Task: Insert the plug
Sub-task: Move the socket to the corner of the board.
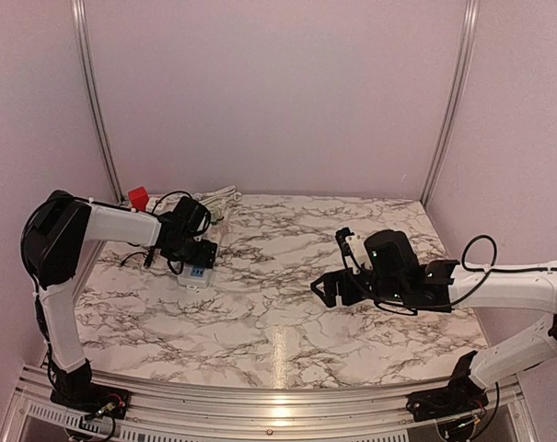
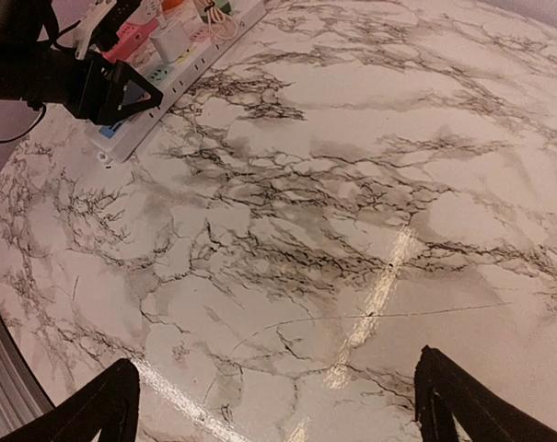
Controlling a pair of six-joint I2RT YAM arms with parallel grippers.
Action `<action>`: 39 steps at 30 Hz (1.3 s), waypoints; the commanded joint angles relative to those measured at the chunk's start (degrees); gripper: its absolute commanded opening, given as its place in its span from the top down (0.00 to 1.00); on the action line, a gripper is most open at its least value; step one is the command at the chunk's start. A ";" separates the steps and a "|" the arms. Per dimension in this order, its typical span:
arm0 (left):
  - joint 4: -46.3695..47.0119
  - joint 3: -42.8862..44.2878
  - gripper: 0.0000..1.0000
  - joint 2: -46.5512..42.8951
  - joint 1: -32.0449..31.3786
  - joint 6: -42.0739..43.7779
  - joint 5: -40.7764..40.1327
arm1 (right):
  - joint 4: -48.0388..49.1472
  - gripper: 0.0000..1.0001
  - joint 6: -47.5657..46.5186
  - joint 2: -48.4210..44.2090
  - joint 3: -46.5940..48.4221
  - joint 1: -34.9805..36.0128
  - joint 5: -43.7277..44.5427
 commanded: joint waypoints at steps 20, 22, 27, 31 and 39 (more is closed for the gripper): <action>-3.56 0.08 0.01 0.29 7.33 -0.36 -9.73 | 1.89 0.02 0.54 3.28 2.11 -0.80 -1.38; -3.43 -0.10 0.01 -0.03 7.75 -0.51 -10.91 | 2.28 0.02 0.70 3.52 2.02 -0.83 -1.67; -3.34 -0.43 0.01 -0.75 8.88 -0.94 -12.87 | 2.77 0.01 1.16 3.67 1.35 -0.83 -2.08; -3.29 -0.86 0.01 -0.66 9.26 -1.43 -13.83 | 3.23 0.01 1.32 3.58 0.74 -0.78 -2.09; -2.88 -1.97 0.01 -1.82 9.30 -2.42 -14.02 | 3.49 0.02 1.70 3.50 -0.28 -0.84 -2.05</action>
